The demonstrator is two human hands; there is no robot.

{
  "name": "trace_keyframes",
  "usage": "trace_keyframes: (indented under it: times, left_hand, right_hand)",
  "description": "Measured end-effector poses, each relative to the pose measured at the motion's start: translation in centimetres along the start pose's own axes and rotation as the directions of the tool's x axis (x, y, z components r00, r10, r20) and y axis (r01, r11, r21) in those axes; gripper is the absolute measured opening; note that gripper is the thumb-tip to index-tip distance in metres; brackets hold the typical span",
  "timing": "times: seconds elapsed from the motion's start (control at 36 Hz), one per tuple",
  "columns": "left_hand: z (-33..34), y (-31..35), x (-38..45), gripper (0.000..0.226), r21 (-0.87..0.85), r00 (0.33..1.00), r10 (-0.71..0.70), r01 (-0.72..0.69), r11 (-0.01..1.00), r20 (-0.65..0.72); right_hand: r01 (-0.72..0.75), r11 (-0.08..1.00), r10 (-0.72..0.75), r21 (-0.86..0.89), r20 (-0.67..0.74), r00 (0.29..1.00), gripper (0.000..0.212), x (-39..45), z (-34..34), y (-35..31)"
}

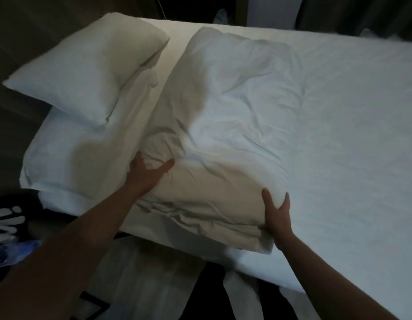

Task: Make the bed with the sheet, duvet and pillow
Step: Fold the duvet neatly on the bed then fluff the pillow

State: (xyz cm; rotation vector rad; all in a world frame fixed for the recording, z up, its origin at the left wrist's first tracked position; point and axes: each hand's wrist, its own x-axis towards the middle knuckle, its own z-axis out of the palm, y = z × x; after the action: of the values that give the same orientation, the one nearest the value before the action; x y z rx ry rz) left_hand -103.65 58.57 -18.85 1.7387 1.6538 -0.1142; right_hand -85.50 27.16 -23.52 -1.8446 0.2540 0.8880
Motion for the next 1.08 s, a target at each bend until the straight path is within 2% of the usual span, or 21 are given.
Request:
trace_keyframes:
  times: [0.06, 0.11, 0.17, 0.22, 0.28, 0.31, 0.33, 0.36, 0.39, 0.47, 0.53, 0.61, 0.69, 0.78, 0.83, 0.94, 1.03, 1.08]
  left_hand:
    - [-0.6, -0.6, 0.4, 0.151, -0.057, 0.997, -0.051, 0.054, 0.997, 0.053]
    - [-1.1, -1.3, 0.8, 0.140, -0.097, 0.987, -0.106, 0.118, 0.988, 0.121]
    - [-1.2, -2.4, 1.7, 0.138, -0.188, 0.958, -0.196, 0.236, 0.953, 0.210]
    - [-1.3, -3.3, 2.1, 0.137, -0.272, 0.894, -0.229, 0.347, 0.898, 0.385]
    - [-1.5, -3.4, 2.0, 0.100, -0.338, 0.793, -0.137, 0.400, 0.852, 0.593]
    - [-1.6, -3.4, 1.9, 0.081, -0.355, 0.749, -0.110, 0.431, 0.830, 0.653]
    - [-1.8, -3.6, 1.8, 0.070, -0.359, 0.714, -0.109, 0.470, 0.807, 0.692]
    - [-2.1, -3.9, 1.7, 0.069, -0.348, 0.672, -0.119, 0.516, 0.783, 0.731]
    - [-2.4, -4.1, 1.7, 0.074, -0.315, 0.635, -0.148, 0.555, 0.770, 0.758]
    - [-3.0, -4.2, 1.2, 0.082, -0.251, 0.582, -0.218, 0.617, 0.746, 0.783]
    - [-3.1, -3.8, 0.3, 0.069, -0.303, 0.599, -0.167, 0.602, 0.738, 0.784]
    - [-3.2, -3.8, -0.6, 0.049, -0.456, 0.683, -0.042, 0.530, 0.715, 0.729]
    - [-3.4, -4.4, -1.2, 0.034, -0.618, 0.775, 0.064, 0.447, 0.647, 0.629]
    - [-3.8, -5.3, -1.1, 0.032, -0.713, 0.836, 0.138, 0.353, 0.606, 0.531]
    - [-3.7, -6.1, -0.6, 0.027, -0.758, 0.858, 0.133, 0.352, 0.549, 0.495]
    - [-1.9, -7.9, 0.3, 0.032, -0.742, 0.860, 0.034, 0.419, 0.524, 0.509]
    - [-0.9, -8.6, 0.3, 0.035, -0.688, 0.836, -0.024, 0.468, 0.554, 0.549]
    - [-1.1, -8.2, -0.1, 0.036, -0.651, 0.819, -0.019, 0.469, 0.597, 0.573]
  right_hand:
    - [-0.042, 0.998, 0.040, 0.056, 0.035, 0.999, 0.094, 0.0, -0.2, 0.5]
    - [-0.094, 0.991, 0.087, 0.099, 0.073, 0.994, 0.091, -0.1, -0.3, 0.9]
    - [-0.179, 0.974, 0.168, 0.138, 0.087, 0.982, 0.100, 0.1, -0.2, 1.6]
    - [-0.266, 0.953, 0.257, 0.145, 0.080, 0.963, 0.116, 0.1, 0.0, 1.9]
    - [-0.299, 0.941, 0.287, 0.161, 0.093, 0.954, 0.127, -0.3, 0.0, 1.5]
    - [-0.321, 0.932, 0.306, 0.170, 0.109, 0.946, 0.135, -0.6, -0.1, 1.2]
    - [-0.351, 0.918, 0.332, 0.183, 0.127, 0.935, 0.146, -0.6, -0.3, 1.1]
    - [-0.376, 0.907, 0.352, 0.191, 0.149, 0.924, 0.150, -0.9, -0.6, 1.0]
    - [-0.413, 0.890, 0.381, 0.190, 0.185, 0.906, 0.144, -1.0, -0.9, 1.0]
    - [-0.538, 0.832, 0.462, 0.136, 0.366, 0.808, 0.093, -1.5, -1.4, 1.2]
    - [-0.558, 0.814, 0.444, 0.161, 0.447, 0.777, 0.076, -1.9, -1.3, 1.1]
    - [-0.528, 0.805, 0.396, 0.270, 0.419, 0.817, 0.059, -2.6, -1.0, 0.4]
    - [-0.489, 0.765, 0.323, 0.419, 0.406, 0.855, 0.036, -3.2, -0.8, 0.3]
    - [-0.449, 0.736, 0.251, 0.506, 0.412, 0.876, 0.031, -3.6, -0.6, 0.7]
    - [-0.431, 0.723, 0.220, 0.540, 0.411, 0.885, 0.026, -3.6, -0.2, 1.1]
    - [-0.437, 0.725, 0.272, 0.532, 0.362, 0.892, 0.026, -2.5, 0.8, 3.3]
    - [-0.443, 0.754, 0.339, 0.485, 0.290, 0.895, 0.009, -1.9, 0.8, 3.8]
    - [-0.461, 0.774, 0.361, 0.433, 0.296, 0.884, 0.021, -2.2, 0.5, 3.6]
